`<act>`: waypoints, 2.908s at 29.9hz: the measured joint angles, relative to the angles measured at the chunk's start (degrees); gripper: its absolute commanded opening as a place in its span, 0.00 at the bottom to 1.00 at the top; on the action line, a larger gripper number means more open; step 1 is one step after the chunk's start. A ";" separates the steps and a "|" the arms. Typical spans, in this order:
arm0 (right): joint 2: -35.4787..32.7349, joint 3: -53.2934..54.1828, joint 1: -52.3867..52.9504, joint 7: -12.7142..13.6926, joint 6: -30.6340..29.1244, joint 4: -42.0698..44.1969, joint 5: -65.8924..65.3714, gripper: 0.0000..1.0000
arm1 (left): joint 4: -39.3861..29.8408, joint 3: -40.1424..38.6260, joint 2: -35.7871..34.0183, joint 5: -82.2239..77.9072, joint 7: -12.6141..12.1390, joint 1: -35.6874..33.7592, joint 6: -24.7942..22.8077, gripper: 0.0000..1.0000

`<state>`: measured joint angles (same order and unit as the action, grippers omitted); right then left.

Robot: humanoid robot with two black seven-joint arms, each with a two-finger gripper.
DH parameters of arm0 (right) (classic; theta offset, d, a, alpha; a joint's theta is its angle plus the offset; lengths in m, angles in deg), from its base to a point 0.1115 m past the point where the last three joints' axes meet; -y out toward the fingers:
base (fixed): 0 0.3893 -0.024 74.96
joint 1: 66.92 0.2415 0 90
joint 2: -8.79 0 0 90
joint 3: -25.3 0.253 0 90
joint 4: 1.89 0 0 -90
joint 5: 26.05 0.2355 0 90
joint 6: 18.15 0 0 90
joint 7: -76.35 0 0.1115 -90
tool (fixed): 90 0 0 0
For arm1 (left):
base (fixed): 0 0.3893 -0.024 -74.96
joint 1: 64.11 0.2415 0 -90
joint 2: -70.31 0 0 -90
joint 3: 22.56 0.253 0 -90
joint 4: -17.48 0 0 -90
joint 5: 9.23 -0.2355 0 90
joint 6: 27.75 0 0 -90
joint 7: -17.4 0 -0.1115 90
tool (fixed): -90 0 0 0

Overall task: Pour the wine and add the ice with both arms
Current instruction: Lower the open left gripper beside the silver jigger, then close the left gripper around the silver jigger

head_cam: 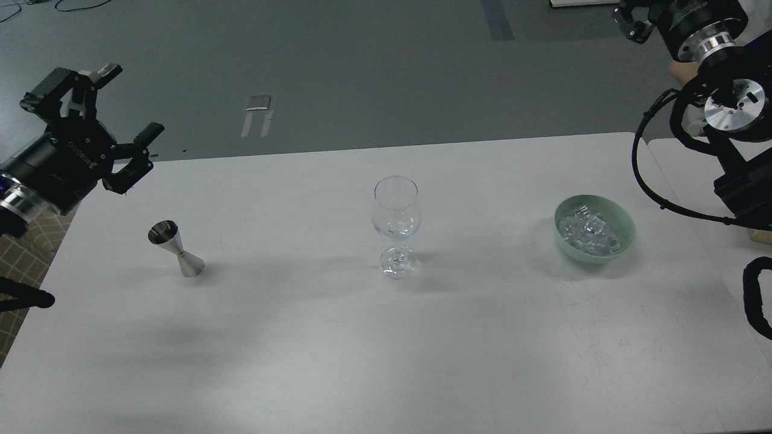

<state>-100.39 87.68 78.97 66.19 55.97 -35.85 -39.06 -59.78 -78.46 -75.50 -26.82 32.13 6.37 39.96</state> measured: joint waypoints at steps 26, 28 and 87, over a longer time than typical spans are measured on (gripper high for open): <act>-2.47 -0.08 -0.61 0.05 -0.12 0.01 -0.09 1.00 | -16.37 -1.06 -11.46 -35.09 7.51 8.78 3.70 0.88; -2.49 -0.08 -0.61 0.05 -0.12 0.13 -0.09 1.00 | -16.76 -0.80 -11.46 -40.20 7.63 9.27 4.01 0.88; -2.71 -0.07 -0.56 0.16 -0.20 0.23 -0.09 1.00 | 11.77 12.73 11.37 -79.19 0.94 10.83 29.80 0.71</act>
<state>-103.10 87.61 78.40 66.36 55.77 -35.62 -39.15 -48.01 -65.73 -64.13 -106.01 33.06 17.20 69.77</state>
